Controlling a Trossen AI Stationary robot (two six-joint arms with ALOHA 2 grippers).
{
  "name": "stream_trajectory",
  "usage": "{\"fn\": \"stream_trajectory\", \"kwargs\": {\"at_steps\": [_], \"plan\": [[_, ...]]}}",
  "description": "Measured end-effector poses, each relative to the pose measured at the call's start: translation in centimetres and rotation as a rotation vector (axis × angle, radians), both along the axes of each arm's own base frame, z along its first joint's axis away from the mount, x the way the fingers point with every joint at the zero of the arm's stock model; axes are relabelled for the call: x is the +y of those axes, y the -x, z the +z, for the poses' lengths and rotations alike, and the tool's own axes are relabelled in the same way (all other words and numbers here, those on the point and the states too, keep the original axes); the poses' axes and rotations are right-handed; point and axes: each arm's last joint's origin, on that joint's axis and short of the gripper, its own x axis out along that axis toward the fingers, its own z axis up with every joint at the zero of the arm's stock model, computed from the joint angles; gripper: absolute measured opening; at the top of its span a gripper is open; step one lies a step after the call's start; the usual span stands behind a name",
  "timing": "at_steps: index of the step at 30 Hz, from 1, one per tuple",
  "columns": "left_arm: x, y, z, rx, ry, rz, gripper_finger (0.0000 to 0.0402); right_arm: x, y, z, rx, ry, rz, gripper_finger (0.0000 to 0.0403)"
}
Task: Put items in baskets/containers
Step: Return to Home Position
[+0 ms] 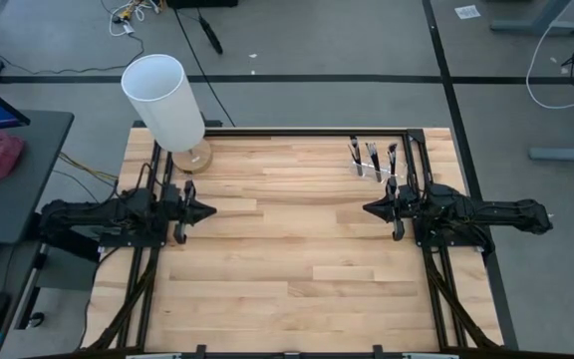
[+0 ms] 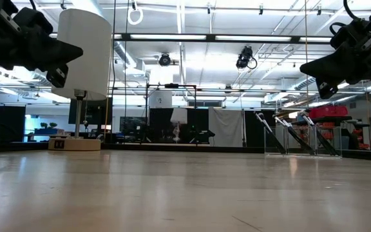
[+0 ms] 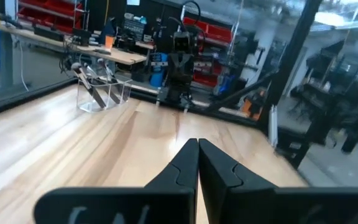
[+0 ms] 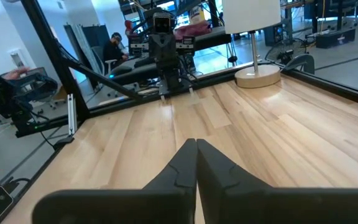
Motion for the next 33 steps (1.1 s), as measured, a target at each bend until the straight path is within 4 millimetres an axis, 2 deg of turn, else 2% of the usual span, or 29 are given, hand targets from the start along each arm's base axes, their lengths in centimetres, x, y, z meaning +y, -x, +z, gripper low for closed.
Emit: {"fn": "stream_trajectory", "kwargs": {"at_steps": [4,30,33], "plan": [[0.0,-0.02,0.1,-0.011,0.044,-0.002,0.0014,0.0,0.0,0.0,0.0,0.0,0.0,0.0013],[0.0,-0.01,0.22,-0.023,0.04,-0.002,0.0014,0.14,0.04,0.05,-0.007,-0.007,0.011,0.0013],[0.0,-0.01,0.22,-0.024,0.04,-0.001,0.0014,0.49,0.54,0.65,-0.083,0.144,0.05,0.0013]]}}
